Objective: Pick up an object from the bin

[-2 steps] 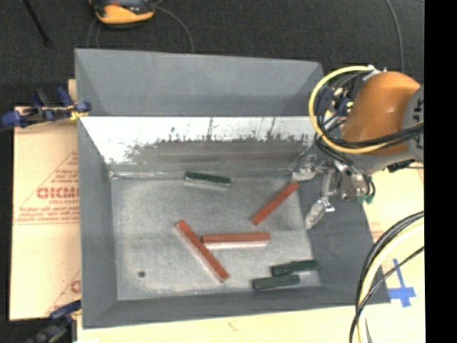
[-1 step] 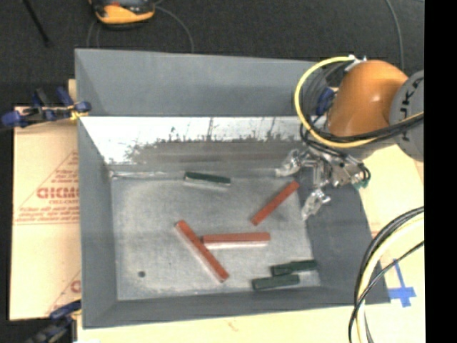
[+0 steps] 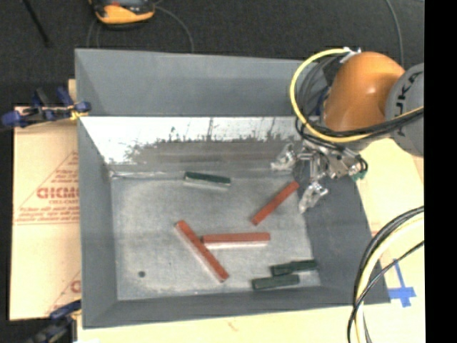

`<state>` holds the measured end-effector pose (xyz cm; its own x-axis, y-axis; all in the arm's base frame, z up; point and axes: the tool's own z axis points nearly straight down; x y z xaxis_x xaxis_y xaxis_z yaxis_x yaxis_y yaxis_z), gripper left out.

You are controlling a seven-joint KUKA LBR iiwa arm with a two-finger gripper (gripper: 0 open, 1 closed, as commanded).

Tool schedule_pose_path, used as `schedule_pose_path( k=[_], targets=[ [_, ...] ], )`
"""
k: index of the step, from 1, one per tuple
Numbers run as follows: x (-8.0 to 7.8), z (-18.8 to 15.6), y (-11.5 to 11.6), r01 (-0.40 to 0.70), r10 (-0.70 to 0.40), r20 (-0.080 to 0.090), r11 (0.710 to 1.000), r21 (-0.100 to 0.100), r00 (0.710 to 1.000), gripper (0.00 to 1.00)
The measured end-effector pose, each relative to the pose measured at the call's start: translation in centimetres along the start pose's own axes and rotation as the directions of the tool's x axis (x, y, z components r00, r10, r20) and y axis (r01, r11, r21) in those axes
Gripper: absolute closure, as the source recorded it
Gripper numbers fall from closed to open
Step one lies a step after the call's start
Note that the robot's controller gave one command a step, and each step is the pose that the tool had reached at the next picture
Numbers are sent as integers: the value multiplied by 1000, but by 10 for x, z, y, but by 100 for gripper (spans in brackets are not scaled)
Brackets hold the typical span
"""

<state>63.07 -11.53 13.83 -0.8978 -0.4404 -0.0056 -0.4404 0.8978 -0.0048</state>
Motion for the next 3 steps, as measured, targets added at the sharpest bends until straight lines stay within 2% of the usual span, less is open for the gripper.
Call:
schedule_pose_path(
  k=[1, 2, 3],
  targets=[
    [-13, 34, -3, 166, -166, 3, 986, 5, 986, 0],
    [-29, 58, 5, 302, -302, -1, 953, 8, 953, 100],
    [-29, 58, 5, 302, -302, -1, 953, 8, 953, 100]
  ],
)
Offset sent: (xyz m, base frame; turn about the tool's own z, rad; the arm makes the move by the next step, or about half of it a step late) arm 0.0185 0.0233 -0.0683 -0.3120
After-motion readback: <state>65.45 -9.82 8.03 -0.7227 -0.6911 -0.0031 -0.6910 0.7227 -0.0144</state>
